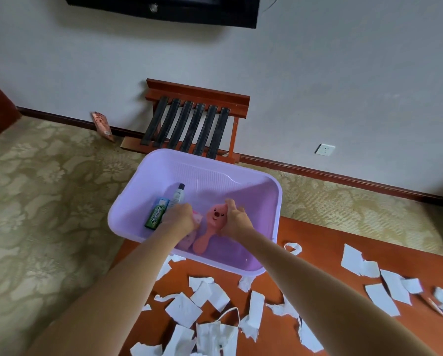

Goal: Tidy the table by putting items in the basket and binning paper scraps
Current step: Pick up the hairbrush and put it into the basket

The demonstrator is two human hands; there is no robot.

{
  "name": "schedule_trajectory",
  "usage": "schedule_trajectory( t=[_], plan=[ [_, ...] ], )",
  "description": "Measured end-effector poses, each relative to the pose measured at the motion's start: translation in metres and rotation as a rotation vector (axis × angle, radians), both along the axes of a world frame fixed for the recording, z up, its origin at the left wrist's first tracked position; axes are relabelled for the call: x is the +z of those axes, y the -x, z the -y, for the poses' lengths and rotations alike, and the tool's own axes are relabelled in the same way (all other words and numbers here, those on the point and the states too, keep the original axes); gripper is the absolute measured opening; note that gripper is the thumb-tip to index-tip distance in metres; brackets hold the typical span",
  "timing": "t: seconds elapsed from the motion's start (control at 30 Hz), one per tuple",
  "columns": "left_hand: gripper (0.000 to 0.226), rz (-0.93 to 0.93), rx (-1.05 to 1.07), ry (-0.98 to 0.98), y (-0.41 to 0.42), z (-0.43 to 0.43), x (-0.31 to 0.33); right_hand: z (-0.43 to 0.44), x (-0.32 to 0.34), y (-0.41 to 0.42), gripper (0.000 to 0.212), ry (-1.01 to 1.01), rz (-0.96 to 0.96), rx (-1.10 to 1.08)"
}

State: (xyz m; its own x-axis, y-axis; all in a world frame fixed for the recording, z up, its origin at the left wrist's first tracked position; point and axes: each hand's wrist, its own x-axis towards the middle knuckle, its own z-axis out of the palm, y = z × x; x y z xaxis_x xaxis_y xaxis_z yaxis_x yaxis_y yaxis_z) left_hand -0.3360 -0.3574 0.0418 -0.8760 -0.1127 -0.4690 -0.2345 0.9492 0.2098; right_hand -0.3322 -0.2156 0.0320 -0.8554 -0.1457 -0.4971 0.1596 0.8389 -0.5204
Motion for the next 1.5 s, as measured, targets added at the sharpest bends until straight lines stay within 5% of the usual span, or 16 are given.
schedule_trajectory(
  t=[0.77,0.93,1.03,1.23,1.5],
  plan=[
    [0.038,-0.144,0.027,0.055,-0.015,0.002,0.027,0.006,0.020,-0.003,0.077,-0.026,0.038,0.034],
    [0.022,-0.231,0.093,-0.048,-0.024,-0.024,0.058,-0.024,0.067,-0.022,0.051,0.094,-0.044,-0.081],
    [0.018,-0.300,0.095,-0.156,-0.034,-0.058,0.087,-0.056,0.105,-0.047,0.037,0.358,-0.044,-0.263],
    [0.020,-0.389,0.194,-0.559,-0.087,-0.135,0.119,-0.149,0.150,-0.120,0.022,0.559,-0.204,-0.555],
    [0.016,-0.125,0.085,-0.753,-0.207,-0.276,0.099,-0.285,0.134,-0.264,0.021,0.586,-0.214,-0.865]
  ],
)
